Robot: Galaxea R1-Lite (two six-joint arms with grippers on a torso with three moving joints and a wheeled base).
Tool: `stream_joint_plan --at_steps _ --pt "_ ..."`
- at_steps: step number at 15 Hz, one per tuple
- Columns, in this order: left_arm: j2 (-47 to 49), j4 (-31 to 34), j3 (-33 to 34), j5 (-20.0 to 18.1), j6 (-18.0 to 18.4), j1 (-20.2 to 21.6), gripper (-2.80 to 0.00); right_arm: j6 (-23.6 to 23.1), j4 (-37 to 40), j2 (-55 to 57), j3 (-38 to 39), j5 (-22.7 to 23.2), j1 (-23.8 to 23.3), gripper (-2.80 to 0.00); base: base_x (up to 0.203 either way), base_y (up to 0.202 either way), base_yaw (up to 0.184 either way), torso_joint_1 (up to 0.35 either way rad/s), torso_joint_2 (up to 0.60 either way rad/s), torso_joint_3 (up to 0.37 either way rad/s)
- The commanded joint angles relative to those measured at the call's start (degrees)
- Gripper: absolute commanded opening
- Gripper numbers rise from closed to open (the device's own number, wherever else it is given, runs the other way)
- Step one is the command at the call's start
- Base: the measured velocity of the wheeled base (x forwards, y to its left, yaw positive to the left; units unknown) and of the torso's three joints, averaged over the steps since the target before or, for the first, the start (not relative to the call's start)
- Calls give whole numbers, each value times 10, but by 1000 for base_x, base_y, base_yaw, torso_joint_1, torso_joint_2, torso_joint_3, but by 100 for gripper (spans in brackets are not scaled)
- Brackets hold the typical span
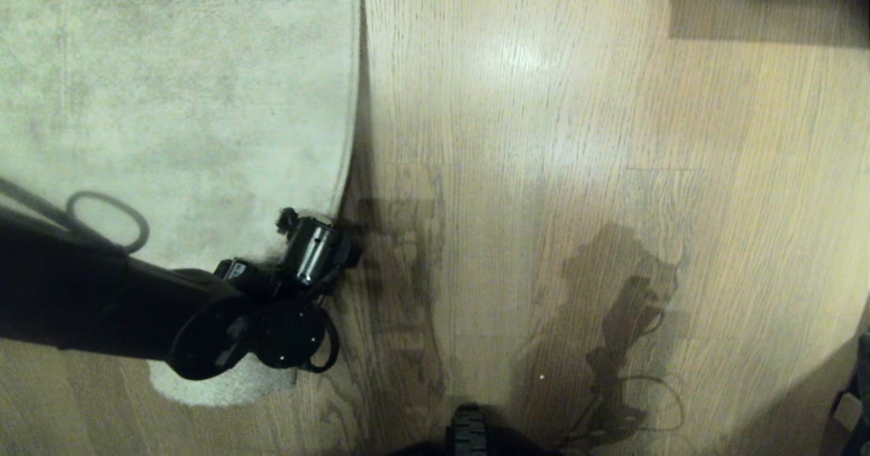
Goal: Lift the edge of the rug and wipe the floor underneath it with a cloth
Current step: Lift up the carpet
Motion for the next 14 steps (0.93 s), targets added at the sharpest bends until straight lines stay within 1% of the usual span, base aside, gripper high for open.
stream_joint_plan --at_steps 1,4,7,9,14 --pt "-27 -22 47 4 0 -18 0 0 0 1 0 0 0 -280 0 0 0 0 0 0" --pt "-18 -75 67 4 -1 -49 0 0 0 1 0 0 0 -280 0 0 0 0 0 0" --pt "-7 -91 98 4 -3 -70 0 0 0 0 0 1 0 -280 0 0 0 0 0 0" --pt "-10 -92 130 4 -2 -70 0 0 0 0 0 0 0 -280 0 0 0 0 0 0" --pt "-22 -102 206 5 -2 -57 0 0 0 0 0 0 0 -280 0 0 0 0 0 0"
